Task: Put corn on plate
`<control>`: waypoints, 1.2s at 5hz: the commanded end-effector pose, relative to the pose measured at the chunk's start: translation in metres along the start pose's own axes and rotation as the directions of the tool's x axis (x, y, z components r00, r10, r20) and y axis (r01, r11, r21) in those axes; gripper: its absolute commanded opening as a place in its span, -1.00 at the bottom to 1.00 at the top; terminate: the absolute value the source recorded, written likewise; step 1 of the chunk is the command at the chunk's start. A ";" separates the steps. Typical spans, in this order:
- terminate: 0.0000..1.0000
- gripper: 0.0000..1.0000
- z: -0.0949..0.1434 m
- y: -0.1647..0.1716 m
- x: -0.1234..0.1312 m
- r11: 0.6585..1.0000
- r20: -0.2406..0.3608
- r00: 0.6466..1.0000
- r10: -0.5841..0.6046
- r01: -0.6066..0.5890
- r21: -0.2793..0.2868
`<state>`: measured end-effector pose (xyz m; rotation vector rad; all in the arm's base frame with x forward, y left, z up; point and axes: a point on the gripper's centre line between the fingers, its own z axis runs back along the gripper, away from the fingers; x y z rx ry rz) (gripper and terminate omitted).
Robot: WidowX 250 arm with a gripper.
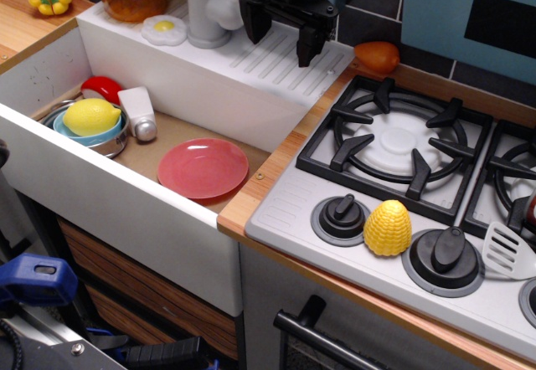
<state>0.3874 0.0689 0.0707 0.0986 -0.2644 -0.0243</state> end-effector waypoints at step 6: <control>-1.00 1.00 0.099 -0.161 -0.073 0.994 -0.124 0.986 0.110 -0.112 -0.011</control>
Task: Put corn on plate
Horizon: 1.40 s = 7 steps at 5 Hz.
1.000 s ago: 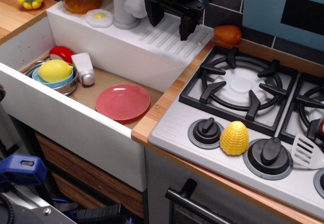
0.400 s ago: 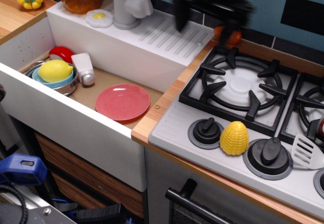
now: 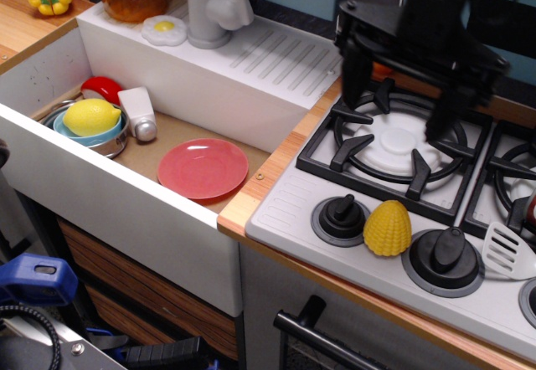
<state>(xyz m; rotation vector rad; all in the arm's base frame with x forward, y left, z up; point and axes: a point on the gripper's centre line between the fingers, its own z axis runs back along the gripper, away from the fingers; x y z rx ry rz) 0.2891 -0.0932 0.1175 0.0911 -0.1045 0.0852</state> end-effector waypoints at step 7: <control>-1.00 1.00 -0.063 -0.021 -0.014 0.997 0.092 0.995 0.035 -0.028 -0.074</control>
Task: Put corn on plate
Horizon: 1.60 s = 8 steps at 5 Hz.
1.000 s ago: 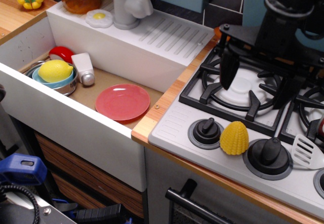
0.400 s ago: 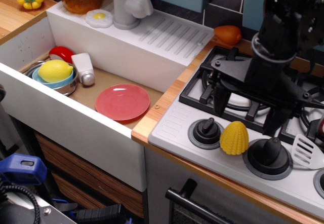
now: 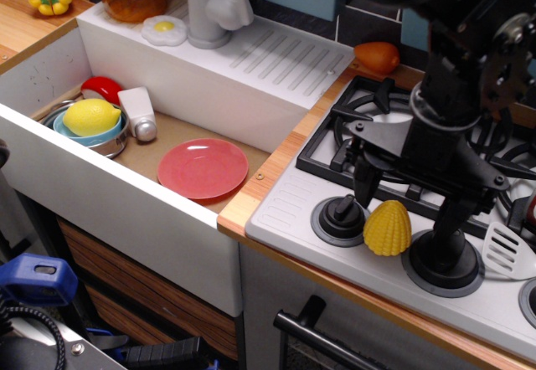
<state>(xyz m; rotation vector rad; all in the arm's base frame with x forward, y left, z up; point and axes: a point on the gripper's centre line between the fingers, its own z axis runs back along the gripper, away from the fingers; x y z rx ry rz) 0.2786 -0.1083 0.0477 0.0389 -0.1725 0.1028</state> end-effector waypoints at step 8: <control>-1.00 -1.00 0.071 0.053 0.055 0.979 0.017 0.993 -0.117 0.112 0.167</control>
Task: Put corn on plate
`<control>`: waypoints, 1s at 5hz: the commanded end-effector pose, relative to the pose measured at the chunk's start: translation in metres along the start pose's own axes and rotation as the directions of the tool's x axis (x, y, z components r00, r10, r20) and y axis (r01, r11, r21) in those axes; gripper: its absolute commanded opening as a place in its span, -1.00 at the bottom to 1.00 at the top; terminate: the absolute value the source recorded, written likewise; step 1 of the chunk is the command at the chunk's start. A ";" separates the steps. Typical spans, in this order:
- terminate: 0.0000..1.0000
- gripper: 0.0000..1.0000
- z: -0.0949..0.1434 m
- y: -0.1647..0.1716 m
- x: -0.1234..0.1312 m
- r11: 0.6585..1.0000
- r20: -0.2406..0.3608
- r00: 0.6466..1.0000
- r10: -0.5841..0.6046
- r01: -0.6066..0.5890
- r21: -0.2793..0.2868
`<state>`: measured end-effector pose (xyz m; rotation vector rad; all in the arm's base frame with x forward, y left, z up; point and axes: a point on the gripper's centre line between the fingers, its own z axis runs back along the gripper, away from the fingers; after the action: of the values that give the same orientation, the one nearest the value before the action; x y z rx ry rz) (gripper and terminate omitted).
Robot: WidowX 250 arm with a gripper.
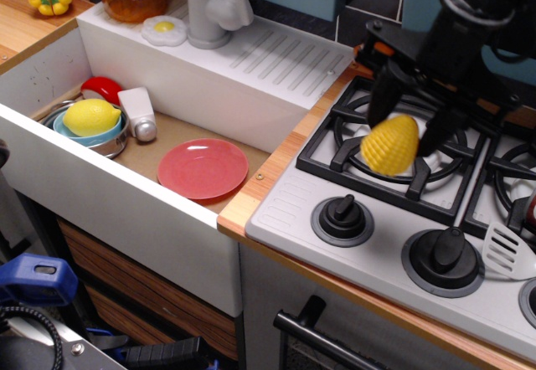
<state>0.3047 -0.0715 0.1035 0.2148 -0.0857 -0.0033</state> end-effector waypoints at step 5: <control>-1.00 -1.00 -0.133 0.164 0.022 0.995 0.345 0.938 -0.013 -0.022 0.098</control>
<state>0.3314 0.1200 -0.0172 0.2705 -0.4100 -0.0257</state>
